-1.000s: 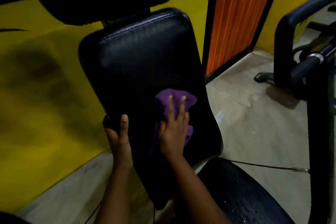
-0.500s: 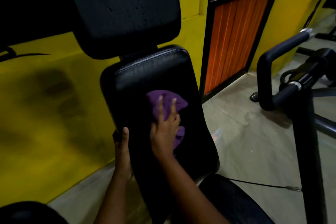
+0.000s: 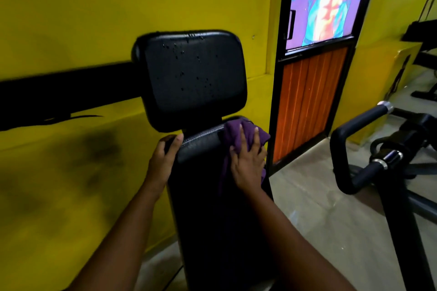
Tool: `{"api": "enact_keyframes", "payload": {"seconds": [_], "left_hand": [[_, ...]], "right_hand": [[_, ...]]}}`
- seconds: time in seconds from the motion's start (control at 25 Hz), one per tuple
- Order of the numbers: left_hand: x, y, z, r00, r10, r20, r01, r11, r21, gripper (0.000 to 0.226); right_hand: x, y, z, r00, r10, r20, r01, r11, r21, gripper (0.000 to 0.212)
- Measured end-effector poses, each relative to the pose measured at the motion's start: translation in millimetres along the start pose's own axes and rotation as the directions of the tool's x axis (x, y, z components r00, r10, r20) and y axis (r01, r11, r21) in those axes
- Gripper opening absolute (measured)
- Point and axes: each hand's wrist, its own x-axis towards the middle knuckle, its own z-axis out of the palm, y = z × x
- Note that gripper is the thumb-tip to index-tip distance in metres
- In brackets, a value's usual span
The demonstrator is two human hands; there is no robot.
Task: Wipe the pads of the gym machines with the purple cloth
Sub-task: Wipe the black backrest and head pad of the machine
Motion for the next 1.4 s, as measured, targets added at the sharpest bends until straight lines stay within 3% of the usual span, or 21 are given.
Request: {"api": "enact_keyframes", "payload": {"seconds": [0.12,0.2,0.48,0.72,0.88,1.04,1.12,1.28,1.4], "left_hand": [[7,7,-1,0.996,0.018,0.084,-0.021,0.999,0.036,0.028],[4,0,0,0.993,0.08,0.091,-0.078,0.997,-0.031,0.033],[12,-12,5,0.995,0.102,-0.013,-0.103,0.982,-0.16,0.05],[-6,-9,1,0.996,-0.035,0.088,0.058,0.959,-0.276,0.064],[-21,17,-12,0.989,0.021,0.145,0.025,0.952,-0.305,0.071],[-4,35,-36,0.996,0.045,-0.072,-0.057,0.984,-0.17,0.044],[10,50,-42,0.992,0.102,-0.079,-0.111,0.985,-0.13,0.046],[43,94,-34,0.984,0.159,-0.081,-0.173,0.961,-0.214,0.055],[65,112,-24,0.982,0.173,-0.07,-0.187,0.919,-0.347,0.071]], "right_hand": [[24,-11,-12,0.992,0.124,0.014,-0.124,0.992,0.029,0.058],[30,-21,-17,0.992,0.121,-0.024,-0.122,0.993,-0.009,0.055],[-22,-78,20,0.989,-0.143,-0.045,0.132,0.973,-0.188,0.054],[-52,-92,28,0.934,-0.334,0.126,0.353,0.92,-0.172,0.054],[-48,-89,4,0.925,-0.338,0.175,0.348,0.937,-0.027,0.056],[-38,-102,-31,0.952,-0.302,-0.041,0.305,0.938,0.168,0.051],[-26,-126,-40,0.935,-0.326,-0.137,0.348,0.916,0.201,0.051],[18,-187,-32,0.885,-0.284,-0.369,0.372,0.909,0.191,0.048],[40,-212,-7,0.869,-0.336,-0.364,0.397,0.912,0.105,0.054]]}}
